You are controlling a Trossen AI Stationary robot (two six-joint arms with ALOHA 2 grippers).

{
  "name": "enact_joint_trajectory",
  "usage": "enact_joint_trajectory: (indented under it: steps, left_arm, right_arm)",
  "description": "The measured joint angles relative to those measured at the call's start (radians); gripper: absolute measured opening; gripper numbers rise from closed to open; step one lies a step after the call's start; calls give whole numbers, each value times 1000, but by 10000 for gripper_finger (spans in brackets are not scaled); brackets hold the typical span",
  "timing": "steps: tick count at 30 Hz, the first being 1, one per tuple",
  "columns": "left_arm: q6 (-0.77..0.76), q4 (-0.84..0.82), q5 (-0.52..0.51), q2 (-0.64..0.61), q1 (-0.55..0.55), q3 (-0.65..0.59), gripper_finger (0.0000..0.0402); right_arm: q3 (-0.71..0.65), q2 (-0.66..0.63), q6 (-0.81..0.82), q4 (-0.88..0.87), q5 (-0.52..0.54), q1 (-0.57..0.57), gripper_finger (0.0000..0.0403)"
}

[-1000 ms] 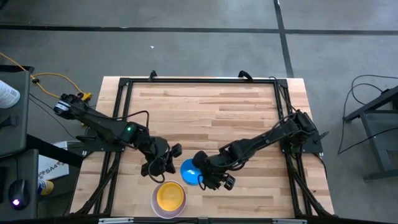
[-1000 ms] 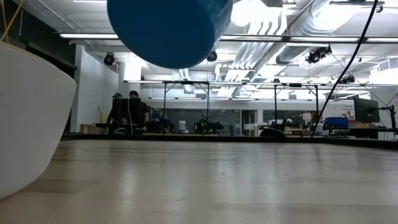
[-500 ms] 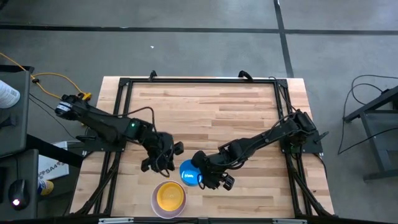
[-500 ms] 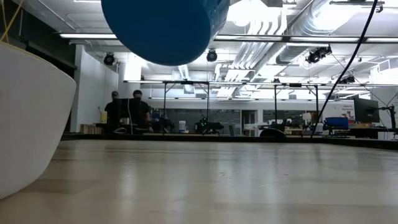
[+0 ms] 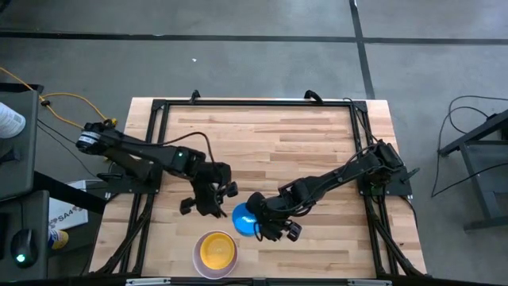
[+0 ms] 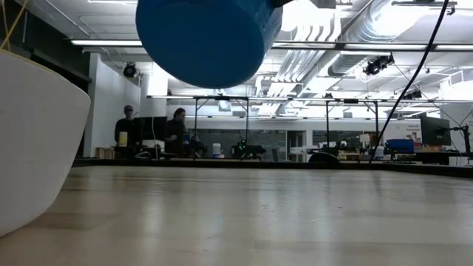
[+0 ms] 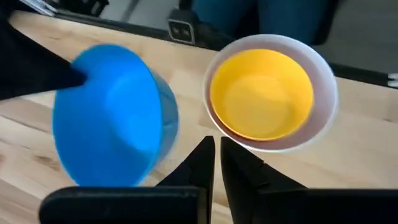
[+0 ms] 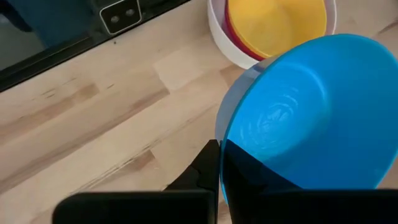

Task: Nest bowls inside each other
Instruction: Stack the blue bowl on top of the yellow bowl

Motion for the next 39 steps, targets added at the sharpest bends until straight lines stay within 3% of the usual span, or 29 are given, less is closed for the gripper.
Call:
enact_joint_trajectory:
  steps: [10, 16, 39]
  left_arm:
    - [61, 56, 4, 49, 0, 2, 26]
    - [76, 106, -20, 54, 0, 2, 26]
    - [-165, 127, -146, 99, 0, 4, 26]
  right_arm:
    - [-3, 27, -55, -44, -4, -12, 4]
    - [-2, 31, -96, -58, 47, -14, 4]
    - [-2, 31, -101, -61, 78, -13, 4]
